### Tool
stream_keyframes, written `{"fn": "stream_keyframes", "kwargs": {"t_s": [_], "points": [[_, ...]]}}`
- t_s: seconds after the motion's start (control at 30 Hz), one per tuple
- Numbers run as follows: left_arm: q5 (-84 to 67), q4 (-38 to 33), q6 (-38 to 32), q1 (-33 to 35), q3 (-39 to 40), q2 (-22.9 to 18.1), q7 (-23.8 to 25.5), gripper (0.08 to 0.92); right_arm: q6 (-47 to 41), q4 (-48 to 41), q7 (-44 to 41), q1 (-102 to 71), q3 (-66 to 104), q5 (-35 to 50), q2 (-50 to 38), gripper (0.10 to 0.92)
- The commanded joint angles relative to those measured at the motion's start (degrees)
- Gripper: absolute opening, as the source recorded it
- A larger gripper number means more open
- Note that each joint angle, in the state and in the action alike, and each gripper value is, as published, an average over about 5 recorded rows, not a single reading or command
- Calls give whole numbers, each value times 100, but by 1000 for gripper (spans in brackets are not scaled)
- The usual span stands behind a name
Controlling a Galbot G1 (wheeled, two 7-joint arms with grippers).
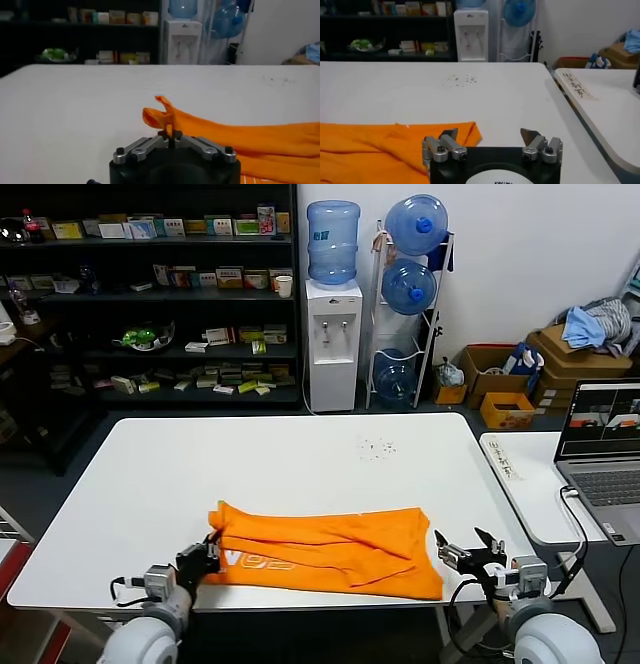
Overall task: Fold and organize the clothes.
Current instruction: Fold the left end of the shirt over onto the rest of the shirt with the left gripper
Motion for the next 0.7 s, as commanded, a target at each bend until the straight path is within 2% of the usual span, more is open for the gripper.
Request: {"fn": "stream_keyframes", "kwargs": {"t_s": [0.03,0.17,0.27,0.33,0.5,0.6,0.7], "points": [[809,789,-320,510,-1811,1429,632,113,14,-67,10,269,-231,-15,43,823],[1140,1520,-573,768,-2331,1656,821,113,31,-88,0,314,-287,-44,75,823],[1187,1541,-651,915,-2529,1607,840,113,39,-100,-3,323,-318,-78,92,823],[1064,1213,-624,1042,-2533,1516,815,113,39,-107,-2,329,-340,-106,106,823],[-502,-417,-62,1153,-1833,1230,381,113,28,-134,11,338,-389,-198,167,823],[-1840,-1226,442,798,-1161,963,-198,113,29,-182,16,320,-405,-284,225,823],[-2928,-1608,793,255,-560,621,-730,113,37,-249,17,295,-401,-356,292,823]]}}
